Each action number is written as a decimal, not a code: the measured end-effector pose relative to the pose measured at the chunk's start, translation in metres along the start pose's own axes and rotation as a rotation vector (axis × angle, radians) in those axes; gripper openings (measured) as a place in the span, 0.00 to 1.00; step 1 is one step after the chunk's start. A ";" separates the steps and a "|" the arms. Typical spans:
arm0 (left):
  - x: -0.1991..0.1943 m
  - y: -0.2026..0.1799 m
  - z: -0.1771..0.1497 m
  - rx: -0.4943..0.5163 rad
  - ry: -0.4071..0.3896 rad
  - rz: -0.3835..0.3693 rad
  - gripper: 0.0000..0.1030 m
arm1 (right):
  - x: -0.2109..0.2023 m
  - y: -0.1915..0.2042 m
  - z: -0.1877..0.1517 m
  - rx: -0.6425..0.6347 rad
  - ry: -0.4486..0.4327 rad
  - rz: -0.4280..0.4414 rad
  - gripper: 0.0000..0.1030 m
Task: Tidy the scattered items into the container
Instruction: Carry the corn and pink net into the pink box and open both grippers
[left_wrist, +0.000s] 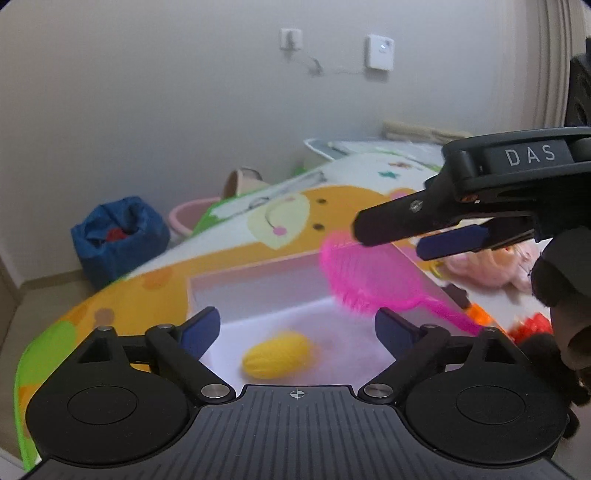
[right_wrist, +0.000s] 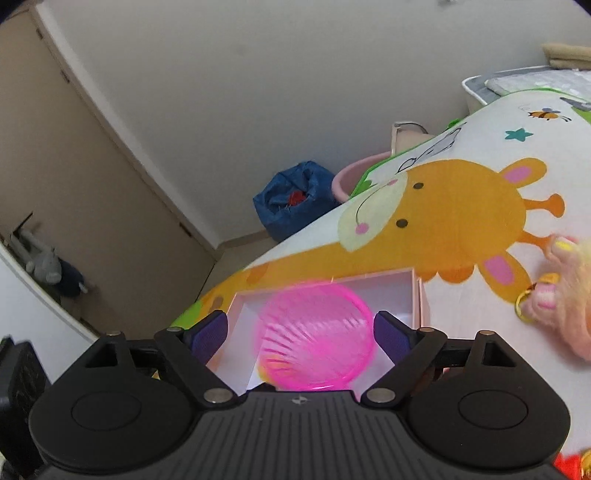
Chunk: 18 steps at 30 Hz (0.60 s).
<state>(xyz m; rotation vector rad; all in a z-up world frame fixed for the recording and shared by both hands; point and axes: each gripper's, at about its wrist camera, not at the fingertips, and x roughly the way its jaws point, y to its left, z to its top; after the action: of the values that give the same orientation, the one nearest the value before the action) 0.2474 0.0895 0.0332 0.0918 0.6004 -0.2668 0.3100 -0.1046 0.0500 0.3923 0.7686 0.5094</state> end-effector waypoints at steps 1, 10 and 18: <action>-0.004 0.001 -0.001 -0.004 -0.016 0.001 0.92 | -0.004 -0.003 0.002 0.001 -0.014 0.004 0.84; -0.066 -0.043 -0.023 0.001 -0.114 -0.026 0.94 | -0.117 -0.047 -0.034 -0.059 -0.205 -0.187 0.91; -0.070 -0.116 -0.054 -0.015 -0.043 -0.138 0.94 | -0.190 -0.100 -0.104 -0.067 -0.234 -0.390 0.91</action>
<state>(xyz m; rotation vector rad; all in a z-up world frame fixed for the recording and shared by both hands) 0.1306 0.0025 0.0277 0.0306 0.5667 -0.3970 0.1464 -0.2783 0.0361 0.2256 0.5805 0.1195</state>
